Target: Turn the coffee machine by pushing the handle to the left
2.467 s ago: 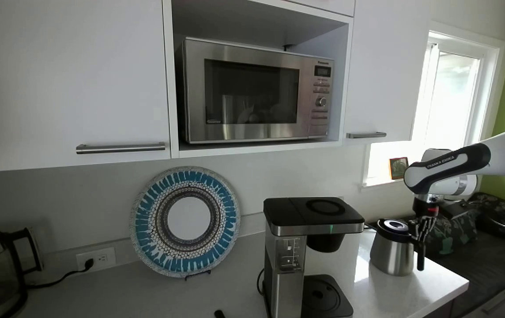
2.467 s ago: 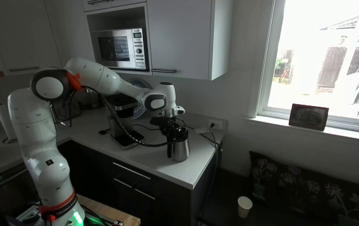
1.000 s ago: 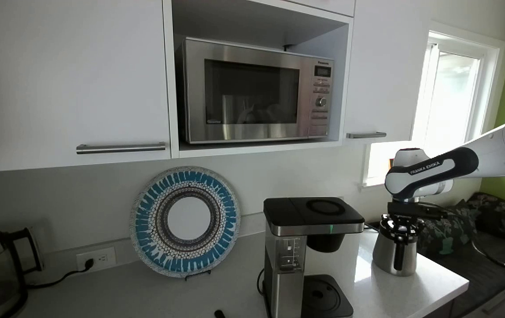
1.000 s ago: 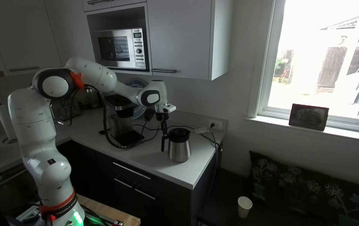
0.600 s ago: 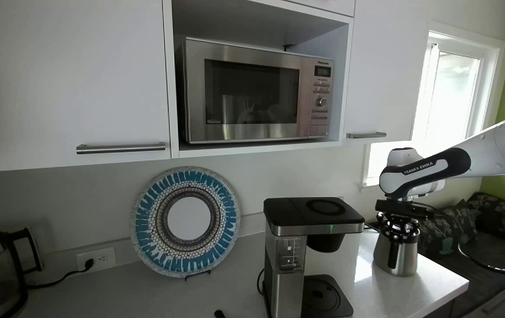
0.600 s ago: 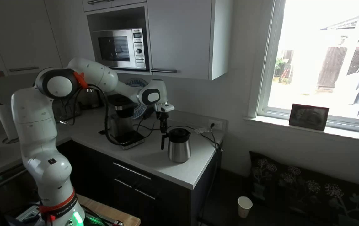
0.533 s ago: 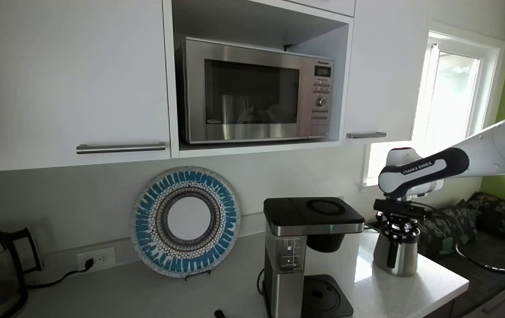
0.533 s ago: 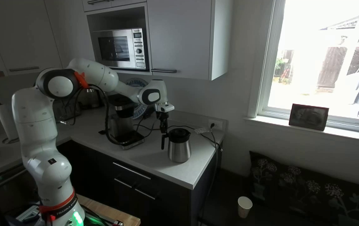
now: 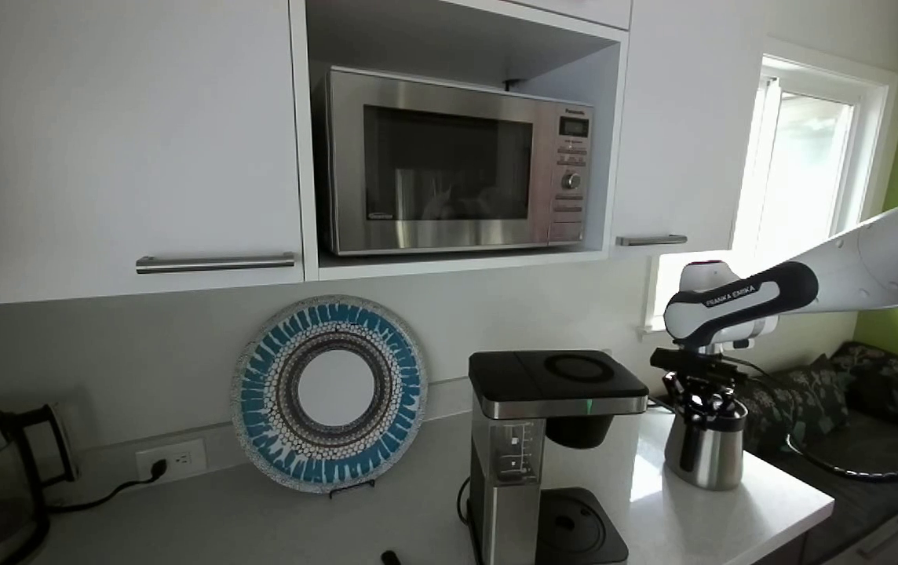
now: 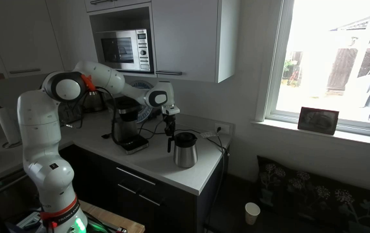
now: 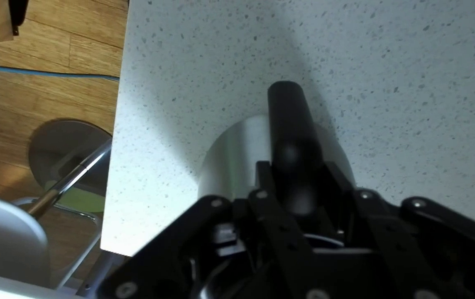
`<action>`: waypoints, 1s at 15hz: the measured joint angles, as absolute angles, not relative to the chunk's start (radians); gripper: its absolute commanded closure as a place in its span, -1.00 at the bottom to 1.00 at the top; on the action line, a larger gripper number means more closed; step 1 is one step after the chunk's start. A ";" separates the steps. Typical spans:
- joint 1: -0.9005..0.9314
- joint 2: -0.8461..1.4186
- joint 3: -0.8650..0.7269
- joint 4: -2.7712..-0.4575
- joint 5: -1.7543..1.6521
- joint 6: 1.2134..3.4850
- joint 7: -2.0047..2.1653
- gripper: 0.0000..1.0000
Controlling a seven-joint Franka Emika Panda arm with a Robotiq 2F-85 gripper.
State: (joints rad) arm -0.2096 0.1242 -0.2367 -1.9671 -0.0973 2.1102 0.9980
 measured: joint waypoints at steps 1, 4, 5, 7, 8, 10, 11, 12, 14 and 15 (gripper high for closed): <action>-0.210 0.130 -0.237 -1.961 -0.095 2.110 1.017 0.83; -0.210 0.147 -0.240 -1.939 -0.087 2.110 1.067 0.83; -0.210 0.152 -0.241 -1.933 -0.086 2.109 1.080 -0.11; -0.210 0.156 -0.241 -1.928 -0.083 2.108 1.083 -0.33; -0.210 0.159 -0.241 -1.926 -0.078 2.108 1.083 -0.46; -0.210 0.164 -0.241 -1.921 -0.065 2.108 1.081 -0.76; -0.210 0.164 -0.241 -1.920 -0.055 2.108 1.077 -0.90; -0.210 0.164 -0.241 -1.918 -0.051 2.109 1.075 -1.00; -0.211 0.161 -0.242 -1.911 -0.048 2.109 1.071 -1.00; -0.213 0.157 -0.243 -1.908 -0.047 2.109 1.067 -1.00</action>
State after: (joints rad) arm -0.2128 0.1574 -0.2427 -1.9084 -0.0467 2.1087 1.0673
